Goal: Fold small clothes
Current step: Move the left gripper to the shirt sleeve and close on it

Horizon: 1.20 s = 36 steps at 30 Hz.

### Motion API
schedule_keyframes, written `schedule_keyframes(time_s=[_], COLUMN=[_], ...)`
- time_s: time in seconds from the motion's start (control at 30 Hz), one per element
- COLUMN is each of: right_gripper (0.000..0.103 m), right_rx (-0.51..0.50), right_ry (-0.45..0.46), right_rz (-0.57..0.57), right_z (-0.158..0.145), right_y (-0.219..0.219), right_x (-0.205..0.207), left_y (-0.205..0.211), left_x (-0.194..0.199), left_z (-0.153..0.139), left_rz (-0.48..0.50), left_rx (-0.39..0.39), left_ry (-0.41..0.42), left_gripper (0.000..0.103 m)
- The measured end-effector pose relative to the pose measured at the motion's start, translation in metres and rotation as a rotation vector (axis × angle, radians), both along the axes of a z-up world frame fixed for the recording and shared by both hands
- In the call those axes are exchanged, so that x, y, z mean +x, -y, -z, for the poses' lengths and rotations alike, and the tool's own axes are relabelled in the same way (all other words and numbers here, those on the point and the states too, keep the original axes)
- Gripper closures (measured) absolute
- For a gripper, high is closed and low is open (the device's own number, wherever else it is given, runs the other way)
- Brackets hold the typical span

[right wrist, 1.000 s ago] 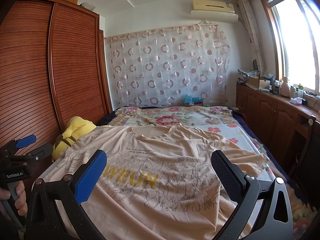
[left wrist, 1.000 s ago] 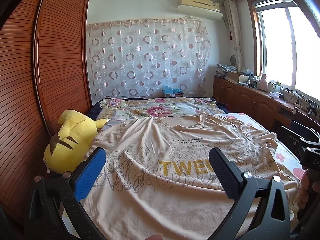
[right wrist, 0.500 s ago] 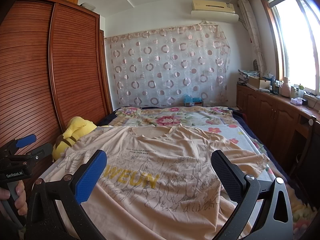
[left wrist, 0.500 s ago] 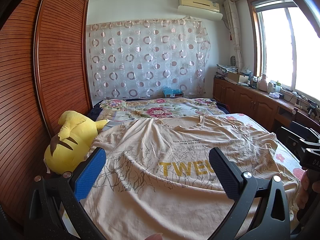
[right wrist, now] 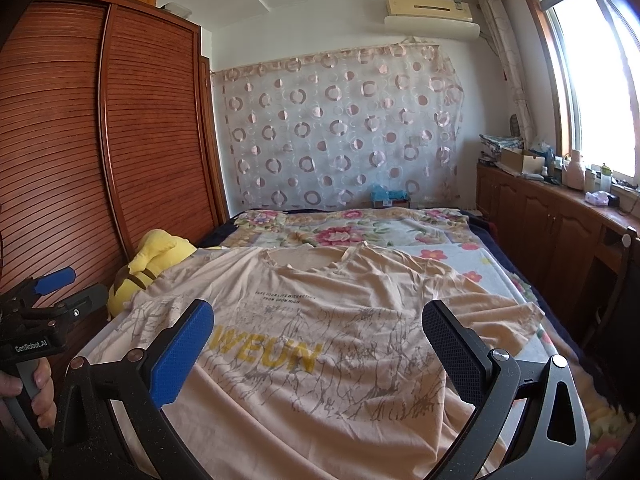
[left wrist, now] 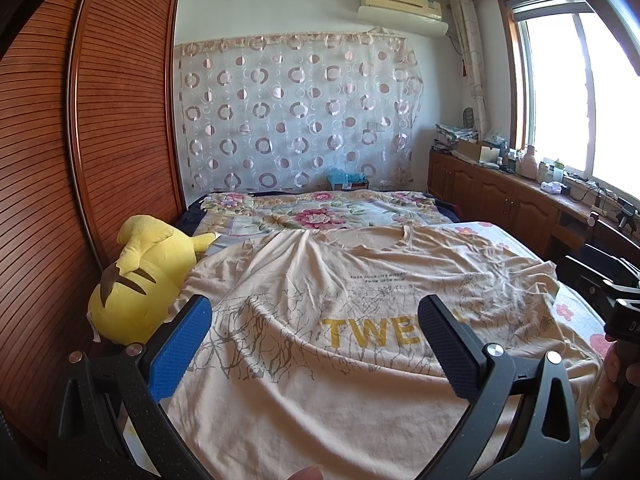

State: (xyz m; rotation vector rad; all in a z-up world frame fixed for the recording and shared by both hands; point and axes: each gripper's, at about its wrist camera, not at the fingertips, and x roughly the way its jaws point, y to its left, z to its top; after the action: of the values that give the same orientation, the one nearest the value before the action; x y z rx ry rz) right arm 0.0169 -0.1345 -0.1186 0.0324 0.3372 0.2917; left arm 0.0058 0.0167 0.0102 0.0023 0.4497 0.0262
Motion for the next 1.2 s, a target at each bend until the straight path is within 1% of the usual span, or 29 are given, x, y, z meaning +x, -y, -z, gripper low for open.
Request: schedule_keyframes(time_s=[0.13, 0.27, 0.47, 0.6, 0.7, 0.8, 0.93, 1.07, 1.1, 1.2], right_gripper=[0.000, 0.000, 0.000, 0.000, 0.000, 0.000, 0.000, 0.000, 0.000, 0.000], right_rx=[0.001, -0.013, -0.051, -0.076, -0.095, -0.102, -0.126, -0.138, -0.141, -0.154], right_ry=[-0.022, -0.044, -0.084, -0.106, -0.124, -0.157, -0.180, -0.209, -0.213, -0.223], right_rz=[-0.024, -0.047, -0.091, -0.140, -0.176, -0.217, -0.243, -0.267, -0.272, -0.288], right_z=[0.006, 0.010, 0.015, 0.015, 0.013, 0.014, 0.014, 0.008, 0.006, 0.003], right_y=[-0.003, -0.003, -0.015, -0.025, -0.029, -0.034, -0.034, -0.030, -0.030, -0.031], right_x=[0.007, 0.015, 0.033, 0.047, 0.058, 0.080, 0.097, 0.113, 0.116, 0.129], left_y=[-0.012, -0.029, -0.040, -0.057, -0.078, -0.095, -0.117, -0.139, -0.145, -0.164], left_x=[0.006, 0.018, 0.029, 0.037, 0.051, 0.059, 0.075, 0.091, 0.096, 0.114], left_z=[-0.001, 0.006, 0.030, 0.036, 0.038, 0.038, 0.040, 0.045, 0.047, 0.056], left_rz=[-0.014, -0.028, -0.032, -0.025, -0.016, -0.016, -0.019, -0.019, -0.017, -0.018], left_rx=[-0.006, -0.007, -0.001, 0.003, -0.016, -0.032, -0.040, -0.085, -0.103, -0.158], left_ry=[-0.020, -0.056, -0.112, -0.138, -0.174, -0.182, -0.200, -0.225, -0.238, -0.284], left_gripper=[0.000, 0.000, 0.000, 0.000, 0.000, 0.000, 0.000, 0.000, 0.004, 0.010])
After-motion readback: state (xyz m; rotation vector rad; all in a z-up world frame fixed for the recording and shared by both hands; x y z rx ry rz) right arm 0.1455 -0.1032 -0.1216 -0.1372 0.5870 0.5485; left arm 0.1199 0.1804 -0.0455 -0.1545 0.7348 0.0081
